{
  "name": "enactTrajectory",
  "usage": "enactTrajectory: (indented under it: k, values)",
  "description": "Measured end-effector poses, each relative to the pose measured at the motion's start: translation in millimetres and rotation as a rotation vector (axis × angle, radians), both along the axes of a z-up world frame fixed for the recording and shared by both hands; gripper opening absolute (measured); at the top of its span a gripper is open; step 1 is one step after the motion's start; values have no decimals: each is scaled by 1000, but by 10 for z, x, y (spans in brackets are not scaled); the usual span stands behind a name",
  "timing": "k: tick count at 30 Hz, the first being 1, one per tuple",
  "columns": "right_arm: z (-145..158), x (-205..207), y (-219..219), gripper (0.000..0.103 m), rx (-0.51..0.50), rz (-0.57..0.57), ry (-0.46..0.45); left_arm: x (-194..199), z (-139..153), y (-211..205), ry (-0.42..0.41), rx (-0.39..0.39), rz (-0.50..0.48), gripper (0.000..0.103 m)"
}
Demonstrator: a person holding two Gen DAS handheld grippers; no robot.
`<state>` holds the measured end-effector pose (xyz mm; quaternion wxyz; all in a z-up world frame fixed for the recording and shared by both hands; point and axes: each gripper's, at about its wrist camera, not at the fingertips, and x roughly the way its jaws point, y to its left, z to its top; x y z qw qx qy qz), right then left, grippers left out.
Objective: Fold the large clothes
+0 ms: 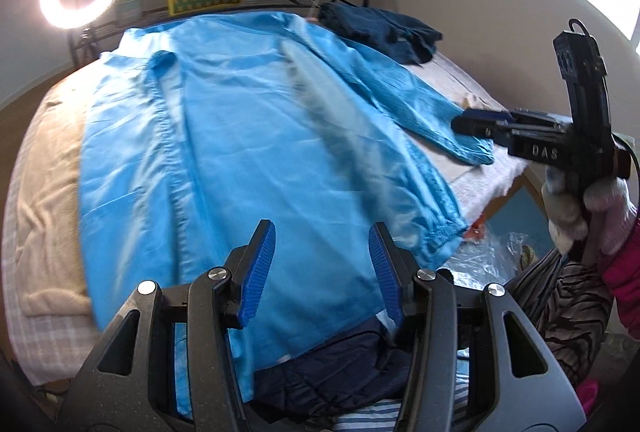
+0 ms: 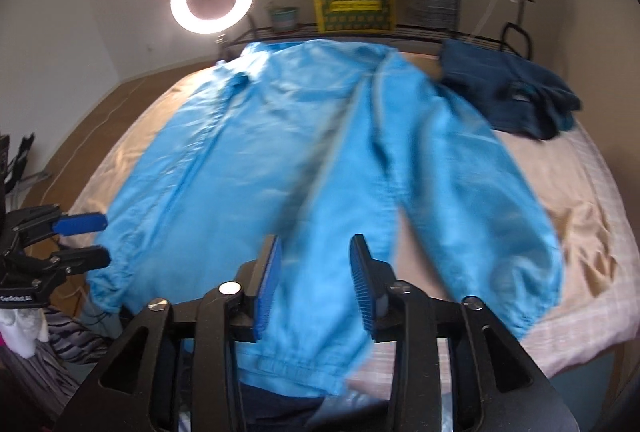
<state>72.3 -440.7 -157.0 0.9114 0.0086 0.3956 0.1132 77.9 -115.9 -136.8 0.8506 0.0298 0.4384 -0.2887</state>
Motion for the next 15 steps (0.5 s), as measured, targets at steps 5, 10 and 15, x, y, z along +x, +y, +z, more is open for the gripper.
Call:
enactTrajectory:
  k: [5, 10, 15]
  values:
    - [17, 6, -444, 38, 4, -76, -8, 78, -25, -256, 37, 0, -45, 49]
    - [-10, 70, -1040, 38, 55, -216, 4, 148, 0, -445, 29, 5, -76, 49]
    - [-162, 183, -1709, 38, 167, -355, 58, 252, -42, -506, 36, 2, -79, 49]
